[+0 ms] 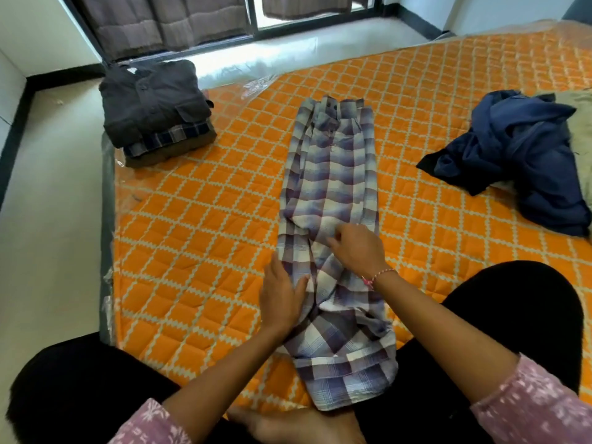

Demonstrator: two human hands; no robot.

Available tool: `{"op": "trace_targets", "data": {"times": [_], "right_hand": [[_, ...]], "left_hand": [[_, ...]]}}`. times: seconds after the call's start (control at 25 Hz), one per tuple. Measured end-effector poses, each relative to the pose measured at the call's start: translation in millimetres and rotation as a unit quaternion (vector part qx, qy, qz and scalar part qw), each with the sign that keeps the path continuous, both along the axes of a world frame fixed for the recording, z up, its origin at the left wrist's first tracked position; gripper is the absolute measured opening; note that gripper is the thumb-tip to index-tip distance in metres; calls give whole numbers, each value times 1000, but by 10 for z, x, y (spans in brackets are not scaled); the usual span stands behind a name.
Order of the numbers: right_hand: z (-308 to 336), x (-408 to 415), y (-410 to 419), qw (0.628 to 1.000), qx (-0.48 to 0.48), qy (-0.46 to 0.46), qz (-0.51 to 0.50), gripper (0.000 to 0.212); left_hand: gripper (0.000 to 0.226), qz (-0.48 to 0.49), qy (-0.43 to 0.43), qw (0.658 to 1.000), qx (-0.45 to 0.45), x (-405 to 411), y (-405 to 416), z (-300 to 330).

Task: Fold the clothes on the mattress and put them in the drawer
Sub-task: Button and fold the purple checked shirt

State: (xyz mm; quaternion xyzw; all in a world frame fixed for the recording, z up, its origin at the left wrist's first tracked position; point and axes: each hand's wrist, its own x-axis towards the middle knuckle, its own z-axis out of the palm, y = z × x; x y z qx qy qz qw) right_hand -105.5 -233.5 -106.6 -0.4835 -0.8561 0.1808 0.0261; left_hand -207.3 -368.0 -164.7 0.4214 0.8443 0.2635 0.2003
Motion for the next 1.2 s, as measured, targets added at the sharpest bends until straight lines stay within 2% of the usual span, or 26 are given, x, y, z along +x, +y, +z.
{"op": "trace_targets", "data": {"times": [0.04,0.08,0.12,0.2,0.24,0.32,0.36,0.4,0.48,0.52,0.6,0.68,0.72,0.8,0.84,0.88,0.92,1.0,1.08,1.2], "right_hand": [[-14,-88,26,999,12,31,-6,26],[-45,-164,46,999,6,33,-4,33],[-115,-212,73,1000,-12,15,5,38],[-249,-215,105,998,-64,-16,11,45],[-285,-195,114,998,-67,-17,6,49],[-281,-148,26,1000,-7,-4,-2,57],[-288,-123,-65,999,33,-3,-8,59],[-271,-107,-181,998,54,-20,-9,59],[-272,-103,-395,994,48,-99,8,52],[-281,-103,-468,992,39,-123,18,46],[-246,-109,-516,996,15,-85,28,28],[-181,-36,-454,994,-107,11,35,21],[-157,41,-388,975,-213,58,11,24],[-118,254,-353,895,-425,113,-70,25],[-104,342,-366,873,-458,119,-113,26],[-130,355,-356,887,-423,110,-151,31],[-174,332,-352,916,-348,95,-178,41],[-231,209,-379,947,-245,37,-203,56],[-288,125,-410,946,-240,25,-216,38],[-276,168,-439,892,-297,165,-299,17]], "left_hand": [[36,51,-102,993,-19,-11,52,73],[17,76,-209,974,-32,-49,91,120],[10,91,-306,947,-42,-107,122,182],[28,85,-428,895,-92,-242,67,313],[33,66,-452,881,-126,-306,38,373],[35,30,-430,881,-193,-414,-6,412],[33,13,-388,898,-206,-427,-1,411],[31,-1,-320,929,-188,-425,46,405],[27,12,-194,977,-85,-377,204,409],[28,41,-199,979,-24,-355,300,443],[32,128,-337,932,26,-358,564,500],[30,187,-456,870,-5,-391,846,508],[24,199,-482,853,-21,-412,954,499],[16,230,-506,831,-17,-450,1070,457],[23,248,-519,818,-4,-463,1092,416],[28,259,-534,805,13,-476,1106,373],[33,263,-547,795,26,-477,1112,352],[39,256,-553,792,38,-458,1153,392],[35,254,-513,819,52,-493,1227,417],[35,255,-491,831,52,-556,1302,437]]}}
